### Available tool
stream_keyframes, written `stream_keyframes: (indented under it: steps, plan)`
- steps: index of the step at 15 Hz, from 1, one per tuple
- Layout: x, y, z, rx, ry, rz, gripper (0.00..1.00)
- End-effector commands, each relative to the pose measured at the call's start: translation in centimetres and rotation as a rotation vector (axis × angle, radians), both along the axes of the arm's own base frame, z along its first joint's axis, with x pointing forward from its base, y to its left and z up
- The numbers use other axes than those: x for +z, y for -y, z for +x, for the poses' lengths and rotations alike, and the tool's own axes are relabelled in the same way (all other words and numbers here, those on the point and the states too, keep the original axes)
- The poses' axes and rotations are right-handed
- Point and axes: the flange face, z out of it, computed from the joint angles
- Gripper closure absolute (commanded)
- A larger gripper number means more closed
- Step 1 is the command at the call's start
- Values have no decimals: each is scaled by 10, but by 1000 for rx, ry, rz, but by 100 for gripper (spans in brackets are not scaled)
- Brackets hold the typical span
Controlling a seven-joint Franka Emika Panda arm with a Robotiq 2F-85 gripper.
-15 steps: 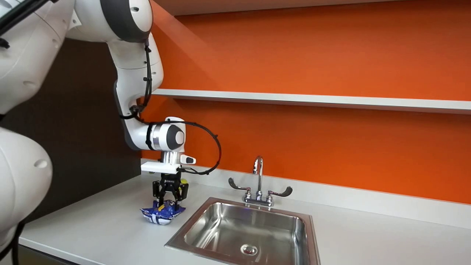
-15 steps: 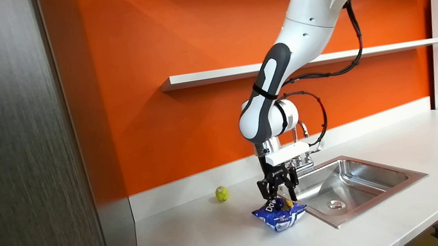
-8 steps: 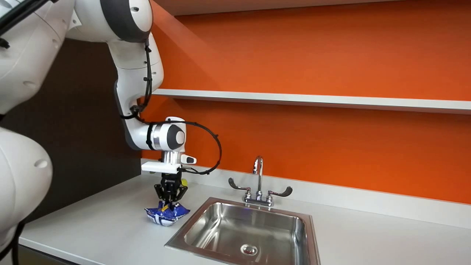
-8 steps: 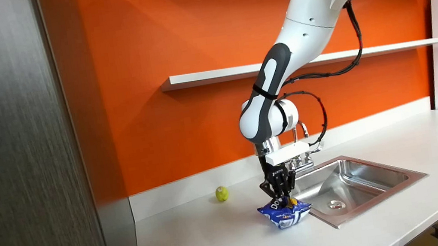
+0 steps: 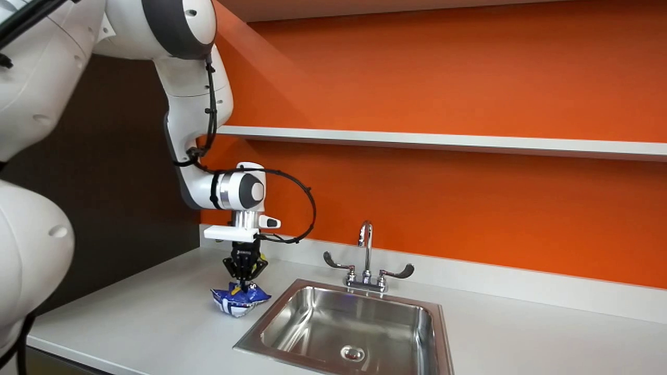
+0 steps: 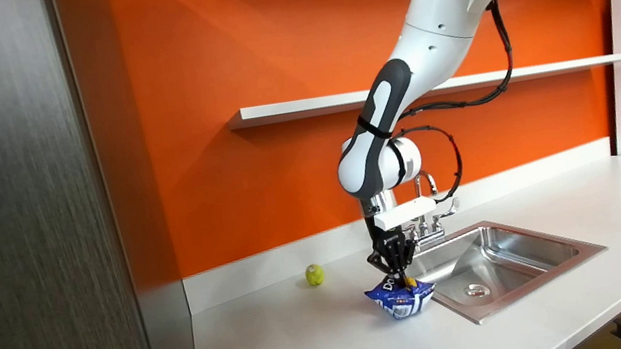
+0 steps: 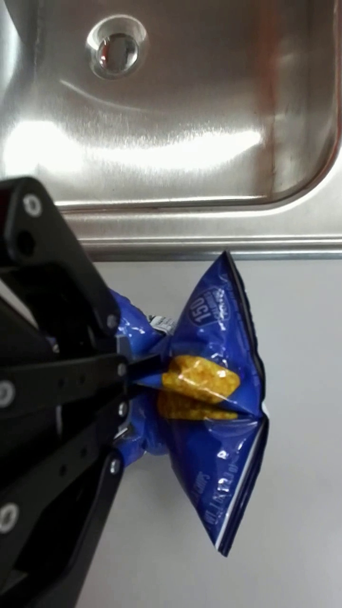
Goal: Put the blue packet in the sink
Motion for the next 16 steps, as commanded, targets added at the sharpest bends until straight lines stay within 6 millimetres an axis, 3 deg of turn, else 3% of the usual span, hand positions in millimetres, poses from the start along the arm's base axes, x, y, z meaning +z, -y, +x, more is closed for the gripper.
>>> stream_keyframes:
  steps: [1, 9, 12, 16]
  plan:
    - [27, 1, 9, -15, 35, -26, 100]
    - [73, 21, 21, -51, 105, -41, 100]
    - [78, 44, 23, -83, 116, -55, 100]
    - [78, 91, 23, -153, 120, -84, 100]
